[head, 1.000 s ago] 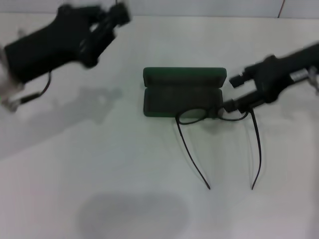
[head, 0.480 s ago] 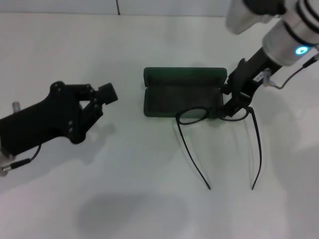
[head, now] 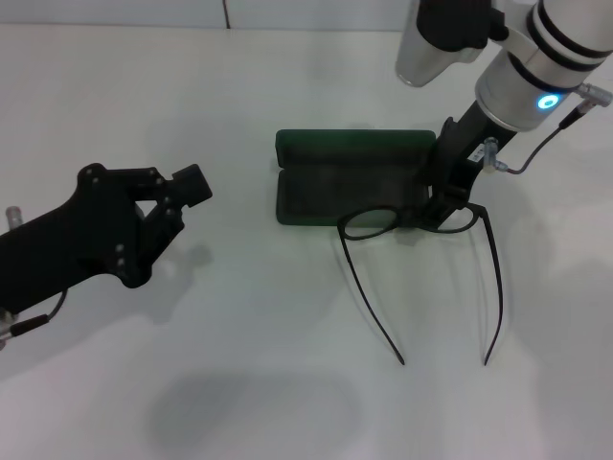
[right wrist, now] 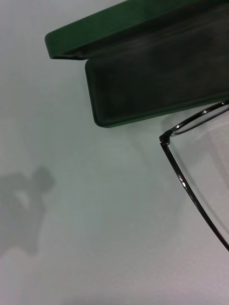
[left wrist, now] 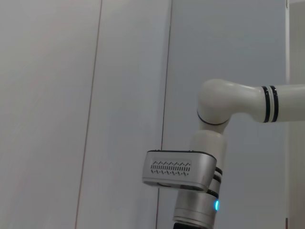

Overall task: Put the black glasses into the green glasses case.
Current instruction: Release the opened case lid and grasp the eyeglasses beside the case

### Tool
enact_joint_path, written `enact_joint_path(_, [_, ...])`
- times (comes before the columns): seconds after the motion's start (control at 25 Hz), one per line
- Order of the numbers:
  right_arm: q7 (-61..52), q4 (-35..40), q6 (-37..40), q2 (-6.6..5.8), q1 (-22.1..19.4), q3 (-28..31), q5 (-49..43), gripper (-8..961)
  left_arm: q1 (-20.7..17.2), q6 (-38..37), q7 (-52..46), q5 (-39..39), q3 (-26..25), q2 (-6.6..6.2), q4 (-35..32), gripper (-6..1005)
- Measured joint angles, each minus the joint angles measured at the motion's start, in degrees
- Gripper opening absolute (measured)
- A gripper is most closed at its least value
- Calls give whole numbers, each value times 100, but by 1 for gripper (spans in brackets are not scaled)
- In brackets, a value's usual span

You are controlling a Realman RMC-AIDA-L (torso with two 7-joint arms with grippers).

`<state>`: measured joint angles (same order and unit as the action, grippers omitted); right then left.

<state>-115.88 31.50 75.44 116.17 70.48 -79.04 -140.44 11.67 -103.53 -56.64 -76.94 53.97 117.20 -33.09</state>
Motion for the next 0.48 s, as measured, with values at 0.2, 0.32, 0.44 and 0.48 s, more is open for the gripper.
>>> enact_joint_path(0.2, [52,-82,-123,2,39,-283,244,582,107,39,11,-25,-1,21,116,30])
enact_joint_path(0.32, [66,-93,-167,2,44,-506,464,557,194,51,46,-27,-1,8,254,31])
enact_joint_path(0.44, [68,-127,-232,2,46,-752,635,548,264,58,140,-29,-7,-4,401,31])
enact_joint_path(0.48, [68,-140,-250,2,46,-801,666,547,277,60,163,-30,-7,-4,427,31])
